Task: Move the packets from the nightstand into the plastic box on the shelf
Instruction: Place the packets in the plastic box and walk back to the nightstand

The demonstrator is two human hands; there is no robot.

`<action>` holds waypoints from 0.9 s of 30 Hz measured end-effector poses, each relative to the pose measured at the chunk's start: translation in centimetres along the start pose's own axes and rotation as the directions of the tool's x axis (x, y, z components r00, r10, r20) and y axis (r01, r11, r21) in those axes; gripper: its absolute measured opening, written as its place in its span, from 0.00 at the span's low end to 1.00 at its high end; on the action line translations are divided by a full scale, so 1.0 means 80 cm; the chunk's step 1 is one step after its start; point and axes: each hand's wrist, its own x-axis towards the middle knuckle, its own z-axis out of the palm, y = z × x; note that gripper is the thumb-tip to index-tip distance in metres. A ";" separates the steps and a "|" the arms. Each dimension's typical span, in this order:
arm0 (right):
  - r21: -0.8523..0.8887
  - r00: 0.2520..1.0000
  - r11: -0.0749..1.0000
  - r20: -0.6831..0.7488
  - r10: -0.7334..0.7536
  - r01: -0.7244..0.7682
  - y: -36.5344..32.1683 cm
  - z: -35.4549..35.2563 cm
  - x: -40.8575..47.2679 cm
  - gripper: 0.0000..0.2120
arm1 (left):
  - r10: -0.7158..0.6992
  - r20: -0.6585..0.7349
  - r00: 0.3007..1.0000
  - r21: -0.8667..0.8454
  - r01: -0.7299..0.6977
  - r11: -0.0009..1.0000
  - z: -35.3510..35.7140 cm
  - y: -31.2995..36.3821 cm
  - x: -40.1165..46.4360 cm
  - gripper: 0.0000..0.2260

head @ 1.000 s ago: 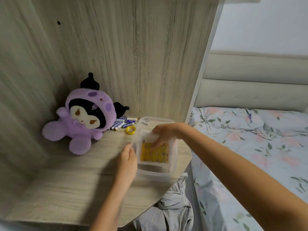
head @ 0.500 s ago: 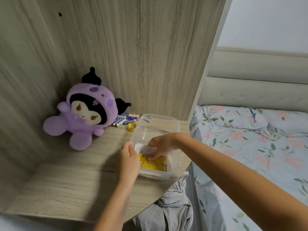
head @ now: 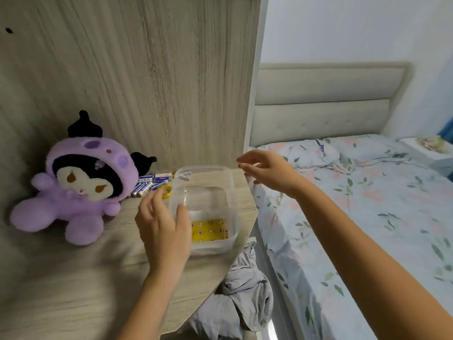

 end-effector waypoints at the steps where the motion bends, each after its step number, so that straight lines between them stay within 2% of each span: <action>1: 0.050 0.993 0.997 -0.099 0.057 -0.052 0.008 -0.013 -0.021 0.11 | 0.143 0.040 0.989 -0.021 -0.142 0.990 -0.002 0.015 0.001 0.18; 3: -0.037 0.957 0.986 -0.251 0.149 -0.163 0.030 -0.032 -0.070 0.10 | 0.332 0.250 0.910 -0.041 -0.332 0.942 0.005 0.045 0.000 0.14; 5: -0.240 0.922 0.916 -0.298 0.247 -0.323 0.054 -0.045 -0.130 0.12 | 0.454 0.469 0.758 -0.015 -0.507 0.862 0.028 0.072 -0.016 0.11; 7: -0.330 0.857 0.805 -0.345 0.383 -0.493 0.079 -0.058 -0.203 0.13 | 0.541 0.610 0.580 -0.019 -0.671 0.741 0.056 0.100 -0.044 0.11; 10: -0.331 0.691 0.619 -0.484 0.537 -0.712 0.108 -0.076 -0.327 0.15 | 0.600 0.732 0.322 -0.110 -0.814 0.571 0.103 0.135 -0.103 0.13; 13: -0.251 0.492 0.436 -0.602 0.629 -0.864 0.122 -0.094 -0.456 0.20 | 0.577 0.811 0.093 -0.286 -0.797 0.531 0.145 0.174 -0.170 0.13; 15: -0.170 0.356 0.326 -0.641 0.680 -0.930 0.124 -0.099 -0.537 0.24 | 0.578 0.815 -0.026 -0.386 -0.768 0.510 0.165 0.201 -0.225 0.13; 19: -0.012 0.155 0.194 -0.651 0.743 -0.981 0.118 -0.095 -0.689 0.23 | 0.619 0.743 -0.253 -0.524 -0.796 0.304 0.177 0.253 -0.360 0.14; 23: 0.156 -0.034 0.095 -0.666 0.746 -0.983 0.099 -0.096 -0.852 0.20 | 0.622 0.639 -0.453 -0.664 -0.733 0.148 0.170 0.300 -0.524 0.16; 27: 0.224 -0.133 0.030 -0.677 0.724 -0.974 0.090 -0.119 -1.012 0.16 | 0.608 0.542 -0.580 -0.699 -0.713 -0.058 0.169 0.347 -0.702 0.17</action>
